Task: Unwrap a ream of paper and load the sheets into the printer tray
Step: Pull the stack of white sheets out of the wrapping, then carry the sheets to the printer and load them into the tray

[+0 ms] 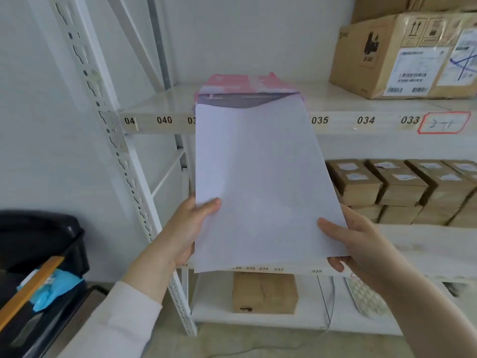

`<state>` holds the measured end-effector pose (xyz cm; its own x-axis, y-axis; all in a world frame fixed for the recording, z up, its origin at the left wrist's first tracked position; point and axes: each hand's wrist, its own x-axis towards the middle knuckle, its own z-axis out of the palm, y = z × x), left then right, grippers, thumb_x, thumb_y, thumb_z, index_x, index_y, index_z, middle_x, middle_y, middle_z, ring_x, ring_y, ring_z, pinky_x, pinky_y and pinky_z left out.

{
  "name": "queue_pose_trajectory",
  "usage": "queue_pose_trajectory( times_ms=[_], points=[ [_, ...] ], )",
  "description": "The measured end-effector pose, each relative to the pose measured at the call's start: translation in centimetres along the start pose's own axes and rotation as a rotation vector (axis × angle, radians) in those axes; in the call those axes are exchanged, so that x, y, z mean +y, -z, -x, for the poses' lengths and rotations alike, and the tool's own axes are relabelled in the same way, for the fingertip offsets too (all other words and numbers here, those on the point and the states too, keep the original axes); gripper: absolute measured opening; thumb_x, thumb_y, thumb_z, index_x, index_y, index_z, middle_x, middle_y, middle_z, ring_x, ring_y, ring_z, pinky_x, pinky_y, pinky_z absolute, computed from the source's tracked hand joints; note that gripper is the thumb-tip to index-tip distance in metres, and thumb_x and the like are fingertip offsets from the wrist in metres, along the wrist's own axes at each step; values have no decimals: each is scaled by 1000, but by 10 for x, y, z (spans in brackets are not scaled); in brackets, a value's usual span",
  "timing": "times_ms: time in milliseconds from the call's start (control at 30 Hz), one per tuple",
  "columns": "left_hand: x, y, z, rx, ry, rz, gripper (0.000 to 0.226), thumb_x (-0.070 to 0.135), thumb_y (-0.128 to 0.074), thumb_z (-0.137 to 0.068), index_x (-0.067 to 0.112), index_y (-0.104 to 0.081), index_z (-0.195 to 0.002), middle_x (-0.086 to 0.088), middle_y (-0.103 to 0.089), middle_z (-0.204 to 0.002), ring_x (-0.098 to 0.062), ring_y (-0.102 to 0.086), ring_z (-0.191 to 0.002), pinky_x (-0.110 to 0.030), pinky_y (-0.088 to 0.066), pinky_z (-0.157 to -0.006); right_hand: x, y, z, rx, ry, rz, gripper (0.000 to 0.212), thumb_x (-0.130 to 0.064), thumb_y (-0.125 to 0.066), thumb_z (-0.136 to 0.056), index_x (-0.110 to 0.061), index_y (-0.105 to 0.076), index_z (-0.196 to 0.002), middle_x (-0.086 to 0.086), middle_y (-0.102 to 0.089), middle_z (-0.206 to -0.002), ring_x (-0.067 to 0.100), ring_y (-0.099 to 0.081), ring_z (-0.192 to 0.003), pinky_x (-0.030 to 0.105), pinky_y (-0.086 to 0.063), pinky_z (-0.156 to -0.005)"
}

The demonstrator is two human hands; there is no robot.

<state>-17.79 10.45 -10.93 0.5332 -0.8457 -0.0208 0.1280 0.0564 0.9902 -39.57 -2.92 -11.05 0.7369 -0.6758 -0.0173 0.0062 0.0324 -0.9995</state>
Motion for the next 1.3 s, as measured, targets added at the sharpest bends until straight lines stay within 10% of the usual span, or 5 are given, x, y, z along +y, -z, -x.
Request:
queue_pose_trajectory(
  times_ms=[267, 633, 767, 1067, 1300],
  points=[
    [-68, -29, 57, -87, 127, 93, 33, 34, -58, -78, 20, -62, -108, 2, -74, -98, -16, -69, -92, -25, -57, -69, 69, 30, 89, 11, -101, -152, 42, -37, -75, -67, -8, -64, -96, 4, -54, -57, 12, -30, -28, 15, -28, -29],
    [-162, -116, 66, -436, 313, -48, 17, 21, -59, -80, 24, -65, -96, 13, -74, -91, -5, -67, -89, -24, -52, -77, 143, 63, 233, 315, -298, -158, 63, -48, -81, -54, -26, -61, -110, -2, -71, -81, 17, -61, -58, 28, -51, -46],
    [-197, -170, 78, -621, 394, -115, 24, 22, -59, -79, 20, -64, -102, 10, -74, -93, -9, -68, -91, -20, -56, -70, 163, 82, 288, 501, -347, -291, 70, -55, -87, -32, -36, -69, -97, -6, -75, -97, 13, -70, -85, 20, -55, -61],
    [-253, -352, 128, -1049, 541, -226, 13, 14, -59, -82, 20, -64, -93, 6, -75, -86, -16, -69, -84, -33, -56, -79, 191, 158, 402, 1179, -248, -422, 92, -57, -86, -17, -19, -61, -98, 1, -76, -79, 19, -71, -66, 29, -58, -53],
    [-282, -518, 176, -1229, 637, -187, 31, 12, -50, -90, 4, -51, -119, -10, -68, -99, -16, -70, -74, -28, -58, -63, 202, 250, 493, 1467, -175, -397, 47, -31, -69, -70, -10, -58, -110, 6, -73, -88, 25, -69, -75, 35, -59, -61]
  ],
)
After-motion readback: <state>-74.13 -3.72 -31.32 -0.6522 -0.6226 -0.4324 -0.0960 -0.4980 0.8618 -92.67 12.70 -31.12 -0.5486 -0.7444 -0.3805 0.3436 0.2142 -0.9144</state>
